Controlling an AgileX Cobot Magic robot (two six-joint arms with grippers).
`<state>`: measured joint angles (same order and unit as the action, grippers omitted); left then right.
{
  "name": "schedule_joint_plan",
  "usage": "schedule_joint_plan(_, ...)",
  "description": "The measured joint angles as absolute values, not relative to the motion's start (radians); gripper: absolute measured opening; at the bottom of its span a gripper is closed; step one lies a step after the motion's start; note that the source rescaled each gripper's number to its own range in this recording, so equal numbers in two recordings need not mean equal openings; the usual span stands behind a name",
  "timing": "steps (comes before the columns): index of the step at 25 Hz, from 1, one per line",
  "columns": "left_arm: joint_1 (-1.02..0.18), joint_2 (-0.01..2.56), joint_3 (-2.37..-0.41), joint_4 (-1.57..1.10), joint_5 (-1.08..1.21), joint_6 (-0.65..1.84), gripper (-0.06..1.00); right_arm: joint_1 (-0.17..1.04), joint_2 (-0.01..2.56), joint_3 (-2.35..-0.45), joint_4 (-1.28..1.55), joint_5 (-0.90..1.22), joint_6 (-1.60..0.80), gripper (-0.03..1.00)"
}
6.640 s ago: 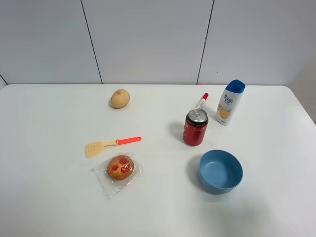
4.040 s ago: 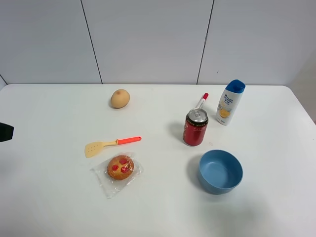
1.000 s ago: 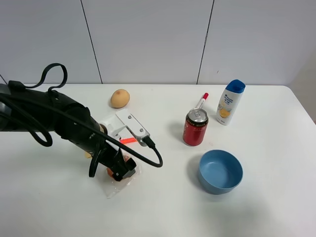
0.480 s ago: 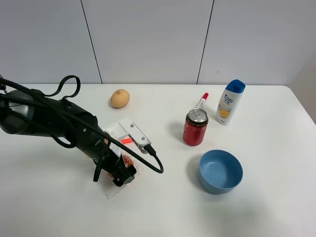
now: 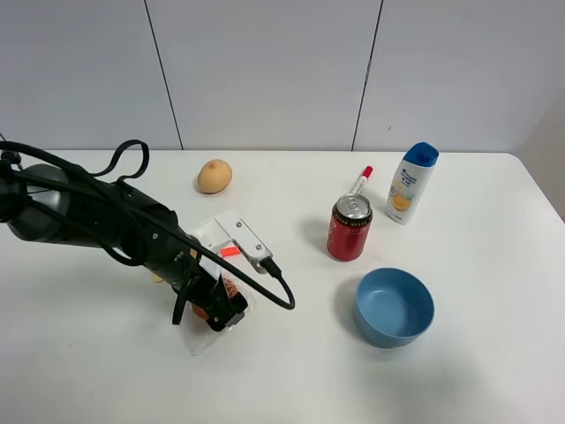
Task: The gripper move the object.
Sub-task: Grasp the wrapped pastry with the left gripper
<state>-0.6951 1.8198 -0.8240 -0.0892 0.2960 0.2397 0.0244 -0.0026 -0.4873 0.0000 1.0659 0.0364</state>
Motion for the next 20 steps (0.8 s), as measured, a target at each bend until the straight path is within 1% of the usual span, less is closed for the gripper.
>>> schedule_joint_plan(13,-0.695,1.835,-0.824,-0.108,0.299,0.24,1.0,0.024,-0.003,-0.487,0.0,1.066,0.036,1.0)
schedule_joint_plan(20,-0.695,1.835,-0.824,-0.112,0.34,0.217,1.0,0.024,-0.003,-0.487,0.0,1.066,0.036,1.0)
